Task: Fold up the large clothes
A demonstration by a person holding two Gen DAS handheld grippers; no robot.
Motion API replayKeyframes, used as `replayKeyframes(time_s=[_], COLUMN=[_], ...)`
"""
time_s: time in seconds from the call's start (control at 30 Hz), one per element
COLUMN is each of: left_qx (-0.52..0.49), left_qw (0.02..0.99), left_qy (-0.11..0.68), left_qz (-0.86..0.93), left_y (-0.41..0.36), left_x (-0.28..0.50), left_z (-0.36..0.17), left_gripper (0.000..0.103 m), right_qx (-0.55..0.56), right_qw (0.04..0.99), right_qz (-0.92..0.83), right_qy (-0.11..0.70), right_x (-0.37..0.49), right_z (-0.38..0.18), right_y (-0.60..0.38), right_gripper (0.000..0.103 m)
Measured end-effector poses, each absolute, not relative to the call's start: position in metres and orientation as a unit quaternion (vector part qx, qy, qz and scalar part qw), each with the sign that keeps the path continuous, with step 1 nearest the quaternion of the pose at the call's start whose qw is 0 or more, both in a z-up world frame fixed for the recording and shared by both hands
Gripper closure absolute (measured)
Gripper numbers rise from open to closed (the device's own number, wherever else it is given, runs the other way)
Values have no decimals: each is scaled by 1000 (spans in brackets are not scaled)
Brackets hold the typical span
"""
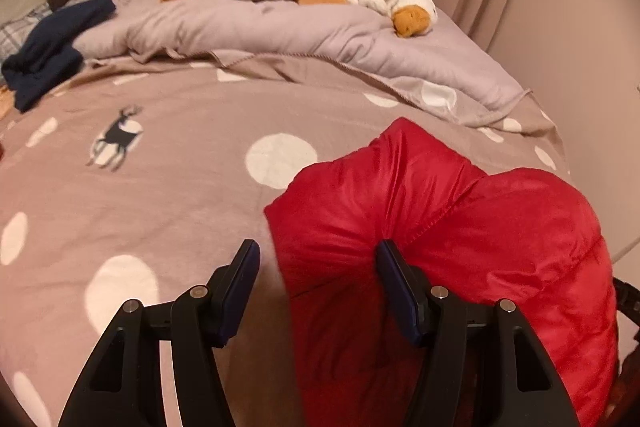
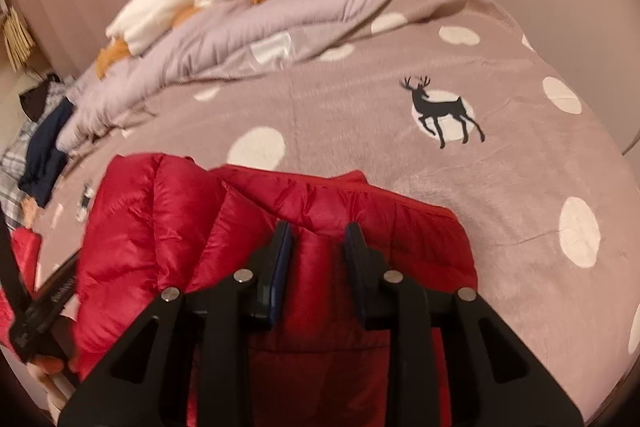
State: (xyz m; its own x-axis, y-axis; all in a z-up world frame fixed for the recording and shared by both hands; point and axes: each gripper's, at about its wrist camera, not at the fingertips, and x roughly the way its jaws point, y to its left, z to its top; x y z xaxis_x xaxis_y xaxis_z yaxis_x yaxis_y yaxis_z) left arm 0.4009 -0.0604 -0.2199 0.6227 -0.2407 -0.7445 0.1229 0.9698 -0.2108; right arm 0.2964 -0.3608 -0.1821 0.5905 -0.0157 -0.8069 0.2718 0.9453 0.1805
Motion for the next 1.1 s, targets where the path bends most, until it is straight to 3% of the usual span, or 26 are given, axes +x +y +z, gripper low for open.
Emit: replayKeyframes(time_s=[0.23,0.33,0.4,0.5,0.57,0.63,0.83,0.97,1.1], left_qx=[-91,-107,-102,-125,-161,-196,-187,-205,-214], left_qw=[920,923,921,919,907,893,894,881,877], left_qy=[365,350,353,351,358,372,387,405,409], left_qz=[-113,-121,-127,-130,-153,-162,-125,-133,-133], left_y=[-41,-31,-30,-21,-15,-10,-8,0,8], left_x=[353,328,318,302,297,295,295,298,301], left_z=[-163,-152,-152,-158,-165,-176,-199,-215,-224], left_gripper=[43,43,43,43,35,13,3,3,2], right_qx=[145,156,156,176,217,264,323,354,352], right_qw=[912,922,926,923,913,903,873,862,856], right_qz=[-49,-29,-17,-10,1,10,-4,-10,9], right_qy=[380,352,343,342,345,339,366,362,378], right_x=[249,224,210,193,185,177,174,172,172], right_z=[-134,-116,-113,-119,-130,-142,-175,-185,-188], right_y=[-354,-354,-353,-359,-371,-381,-398,-407,-404], right_gripper=[71,54,37,32,28,22,18,3,1])
